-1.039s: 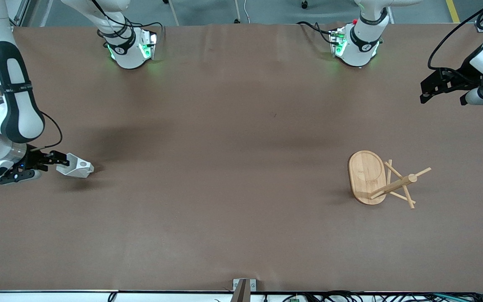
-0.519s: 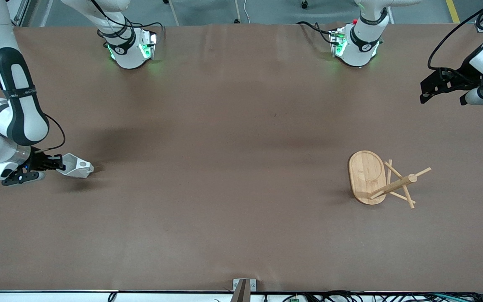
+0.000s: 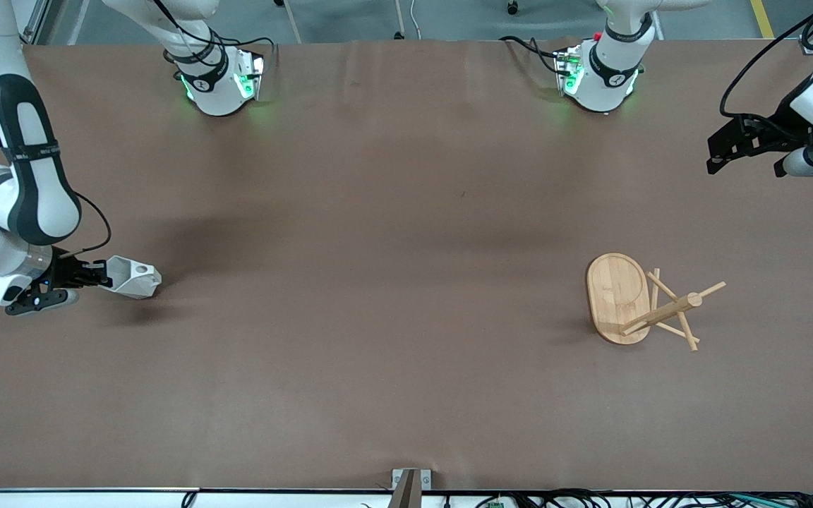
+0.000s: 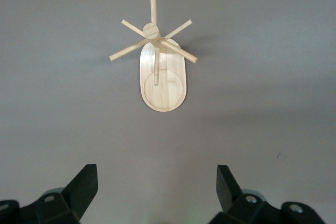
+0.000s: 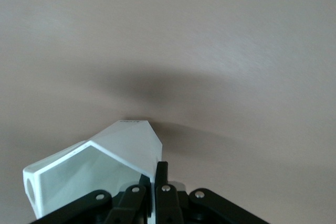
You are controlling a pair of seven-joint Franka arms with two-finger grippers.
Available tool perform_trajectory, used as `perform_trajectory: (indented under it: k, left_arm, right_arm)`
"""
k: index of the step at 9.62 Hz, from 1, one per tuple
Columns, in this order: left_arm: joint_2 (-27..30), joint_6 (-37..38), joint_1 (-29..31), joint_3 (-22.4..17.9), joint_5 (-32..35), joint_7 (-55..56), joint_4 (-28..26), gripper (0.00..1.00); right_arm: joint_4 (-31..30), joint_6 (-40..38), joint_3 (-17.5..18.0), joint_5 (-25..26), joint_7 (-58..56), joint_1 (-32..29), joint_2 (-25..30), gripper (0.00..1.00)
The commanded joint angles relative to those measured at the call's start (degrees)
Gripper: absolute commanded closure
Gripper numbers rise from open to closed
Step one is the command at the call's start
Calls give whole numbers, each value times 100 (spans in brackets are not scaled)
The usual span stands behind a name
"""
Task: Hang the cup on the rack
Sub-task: 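Close the right gripper on the white cup's rim, then lift the cup with the right gripper while the left gripper approaches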
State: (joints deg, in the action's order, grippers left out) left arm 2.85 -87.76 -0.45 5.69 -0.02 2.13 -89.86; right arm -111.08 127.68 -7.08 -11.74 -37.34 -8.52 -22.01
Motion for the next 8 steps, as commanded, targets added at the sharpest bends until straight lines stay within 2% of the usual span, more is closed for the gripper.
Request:
perform_trajectory:
  k: [1, 2, 4, 6, 8]
  left_arm:
    - [-82, 13, 10, 2, -121, -116, -84, 0]
    - [-82, 13, -8, 11, -121, -116, -84, 0]
    - [-100, 65, -34, 29, -391, -125, -101, 0]
    - [-135, 145, -69, 55, -490, -325, -101, 0]
    - [-214, 136, -367, 160, -665, -781, -137, 0]
  right_arm:
    - [208, -732, 364, -205, 77, -10, 425, 100]
    - [323, -970, 531, -971, 330, -10, 478, 100]
    - [394, -1219, 925, -1950, 708, 52, 461, 100]
    - [656, -1323, 1601, -2837, 1593, 60, 452, 100]
    - [1269, -1316, 2374, -3445, 2560, 61, 374, 100]
